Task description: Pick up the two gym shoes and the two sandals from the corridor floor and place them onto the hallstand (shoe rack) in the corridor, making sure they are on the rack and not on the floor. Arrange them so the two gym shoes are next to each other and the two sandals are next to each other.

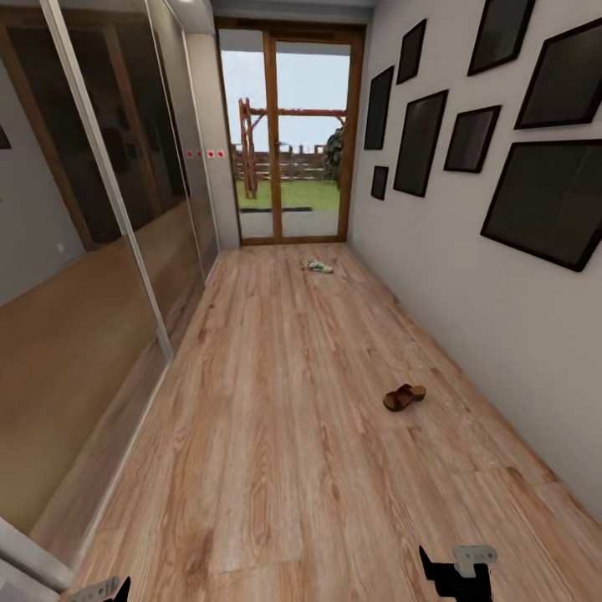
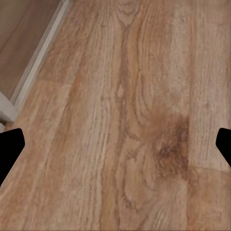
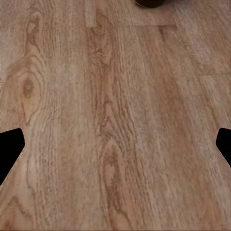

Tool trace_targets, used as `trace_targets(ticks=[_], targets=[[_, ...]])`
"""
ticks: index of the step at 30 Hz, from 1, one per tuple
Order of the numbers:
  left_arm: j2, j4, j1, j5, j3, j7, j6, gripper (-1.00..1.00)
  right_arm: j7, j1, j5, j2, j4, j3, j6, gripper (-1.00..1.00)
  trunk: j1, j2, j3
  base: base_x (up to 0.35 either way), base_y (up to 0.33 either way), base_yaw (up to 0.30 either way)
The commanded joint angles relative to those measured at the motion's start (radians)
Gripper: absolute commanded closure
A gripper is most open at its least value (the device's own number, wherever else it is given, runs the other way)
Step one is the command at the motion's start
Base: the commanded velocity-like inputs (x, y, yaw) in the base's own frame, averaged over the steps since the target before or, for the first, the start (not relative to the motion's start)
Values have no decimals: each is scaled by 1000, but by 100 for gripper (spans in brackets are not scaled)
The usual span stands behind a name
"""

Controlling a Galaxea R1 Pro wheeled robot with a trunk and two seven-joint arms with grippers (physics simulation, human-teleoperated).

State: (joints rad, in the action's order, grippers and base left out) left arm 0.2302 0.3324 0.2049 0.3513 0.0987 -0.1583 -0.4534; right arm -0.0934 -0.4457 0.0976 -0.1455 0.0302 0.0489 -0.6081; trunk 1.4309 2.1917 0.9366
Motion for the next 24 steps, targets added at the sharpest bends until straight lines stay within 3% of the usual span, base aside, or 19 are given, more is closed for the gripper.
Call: trace_targets(ticks=[1, 9, 24], targets=[[0, -1, 1, 11, 3, -10, -1, -100, -7, 0, 11, 1, -1, 4, -5, -100, 0, 0, 1, 341, 48, 0], [0, -1, 1, 11, 3, -9, -1, -100, -5, 2, 10, 6, -1, 5, -11, -100, 0, 0, 1, 338, 89, 0], [0, -1, 1, 11, 3, -9, -1, -100, 1, 2, 11, 7, -1, 3, -12, -100, 0, 0, 1, 313, 187, 0]])
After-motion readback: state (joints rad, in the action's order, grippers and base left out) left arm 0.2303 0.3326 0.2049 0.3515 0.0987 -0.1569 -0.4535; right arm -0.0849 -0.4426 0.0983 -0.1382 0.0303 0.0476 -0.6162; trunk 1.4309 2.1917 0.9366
